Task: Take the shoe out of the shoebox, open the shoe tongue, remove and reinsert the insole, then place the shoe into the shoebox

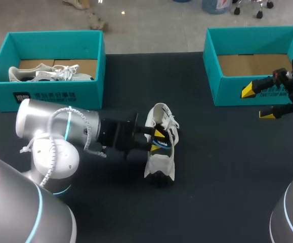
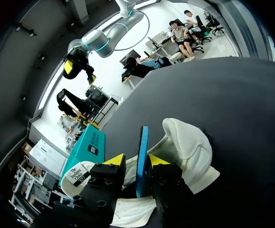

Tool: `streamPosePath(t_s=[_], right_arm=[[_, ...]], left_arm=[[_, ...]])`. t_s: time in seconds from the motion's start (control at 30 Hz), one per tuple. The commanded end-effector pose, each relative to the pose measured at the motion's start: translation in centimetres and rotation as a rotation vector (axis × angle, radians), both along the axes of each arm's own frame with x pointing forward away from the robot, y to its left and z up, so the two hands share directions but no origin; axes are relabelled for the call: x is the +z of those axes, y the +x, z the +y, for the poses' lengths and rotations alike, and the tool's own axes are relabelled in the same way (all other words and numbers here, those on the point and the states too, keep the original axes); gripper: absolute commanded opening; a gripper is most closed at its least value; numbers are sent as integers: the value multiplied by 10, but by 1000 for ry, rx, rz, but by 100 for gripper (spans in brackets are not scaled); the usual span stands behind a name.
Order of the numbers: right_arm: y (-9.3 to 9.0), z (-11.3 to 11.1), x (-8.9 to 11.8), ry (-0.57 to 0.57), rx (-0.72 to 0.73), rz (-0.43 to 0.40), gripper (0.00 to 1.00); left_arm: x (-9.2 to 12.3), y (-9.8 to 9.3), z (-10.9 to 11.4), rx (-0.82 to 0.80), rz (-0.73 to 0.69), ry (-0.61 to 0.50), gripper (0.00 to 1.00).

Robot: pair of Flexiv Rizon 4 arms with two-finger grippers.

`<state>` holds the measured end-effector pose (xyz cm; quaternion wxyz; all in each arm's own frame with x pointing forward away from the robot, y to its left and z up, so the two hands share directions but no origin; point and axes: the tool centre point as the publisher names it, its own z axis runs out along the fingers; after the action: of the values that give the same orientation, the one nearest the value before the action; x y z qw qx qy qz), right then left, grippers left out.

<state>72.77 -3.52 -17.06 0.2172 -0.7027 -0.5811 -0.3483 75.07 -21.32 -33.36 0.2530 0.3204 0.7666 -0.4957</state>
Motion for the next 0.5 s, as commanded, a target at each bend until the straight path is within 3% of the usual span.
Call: streamPosePath(t_s=[0.03,0.3,0.33,0.5], right_arm=[[0,0,0,-3,-2,1,100],[0,0,0,-3,-2,1,100],[0,0,0,-3,-2,1,100],[0,0,0,-3,-2,1,100]], left_arm=[[6,-16,18,11,-2,17,27],[4,-23,28,29,10,32,16],[2,-23,28,31,15,32,1],[-4,-21,20,24,30,25,0]])
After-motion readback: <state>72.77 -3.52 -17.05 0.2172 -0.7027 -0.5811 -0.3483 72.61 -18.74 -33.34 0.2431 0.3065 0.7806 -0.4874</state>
